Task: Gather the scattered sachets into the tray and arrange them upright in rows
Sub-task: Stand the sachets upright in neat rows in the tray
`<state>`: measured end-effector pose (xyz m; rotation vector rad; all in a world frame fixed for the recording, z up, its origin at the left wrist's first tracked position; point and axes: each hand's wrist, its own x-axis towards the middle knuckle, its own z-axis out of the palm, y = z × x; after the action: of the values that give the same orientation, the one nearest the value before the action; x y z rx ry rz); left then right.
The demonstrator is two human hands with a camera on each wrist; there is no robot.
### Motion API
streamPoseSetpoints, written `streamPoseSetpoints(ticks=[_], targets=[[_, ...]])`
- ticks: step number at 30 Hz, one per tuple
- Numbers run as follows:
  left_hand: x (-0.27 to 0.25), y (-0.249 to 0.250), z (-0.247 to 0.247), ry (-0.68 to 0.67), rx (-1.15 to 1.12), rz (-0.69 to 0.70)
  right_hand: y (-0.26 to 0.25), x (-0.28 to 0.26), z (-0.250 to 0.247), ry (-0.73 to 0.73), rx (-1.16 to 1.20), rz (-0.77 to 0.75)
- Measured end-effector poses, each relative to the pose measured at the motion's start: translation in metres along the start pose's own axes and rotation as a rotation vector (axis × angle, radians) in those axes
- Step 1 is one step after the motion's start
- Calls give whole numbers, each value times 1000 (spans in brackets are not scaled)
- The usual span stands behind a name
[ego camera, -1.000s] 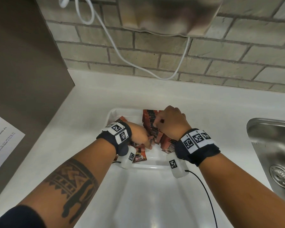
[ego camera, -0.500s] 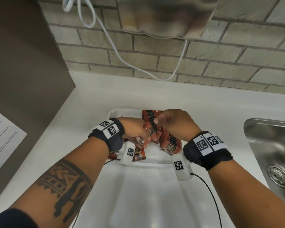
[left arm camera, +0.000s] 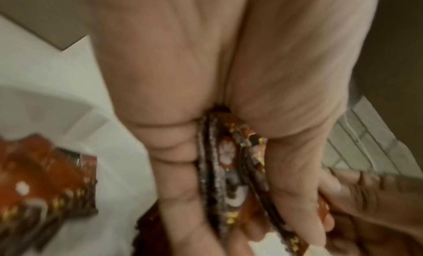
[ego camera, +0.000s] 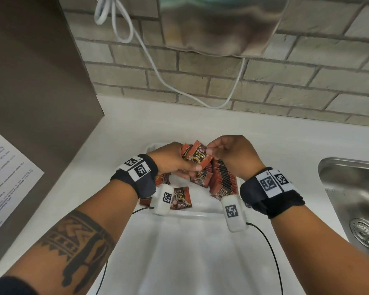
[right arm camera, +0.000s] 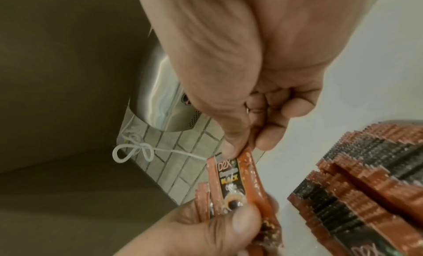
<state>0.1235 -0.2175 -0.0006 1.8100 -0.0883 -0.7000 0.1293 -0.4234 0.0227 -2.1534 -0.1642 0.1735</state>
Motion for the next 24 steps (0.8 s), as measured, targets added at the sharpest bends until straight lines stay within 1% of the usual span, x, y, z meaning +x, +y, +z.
streamPoseSetpoints(ticks=[2, 4, 5, 7, 9, 12, 14, 18, 24], targets=[[-2, 0, -5, 46, 285, -122, 0, 1, -1, -5, -129, -6], [-4, 1, -9, 87, 598, -240, 3, 1, 2, -74, -285, 16], [-3, 1, -9, 88, 709, -260, 6, 1, 6, -105, -352, 20], [2, 2, -6, 48, 815, -266, 13, 4, 15, -111, -423, 52], [9, 2, 3, -28, 850, -275, 15, 5, 23, -83, -488, 95], [20, -2, 19, -157, 832, -305, 17, 8, 32, -91, -623, 94], [29, -6, 28, -199, 866, -310, 17, 9, 35, -109, -682, 97], [41, -10, 36, -257, 925, -341, 19, 14, 39, -148, -769, 107], [46, -11, 39, -253, 905, -363, 20, 15, 38, -166, -784, 80]])
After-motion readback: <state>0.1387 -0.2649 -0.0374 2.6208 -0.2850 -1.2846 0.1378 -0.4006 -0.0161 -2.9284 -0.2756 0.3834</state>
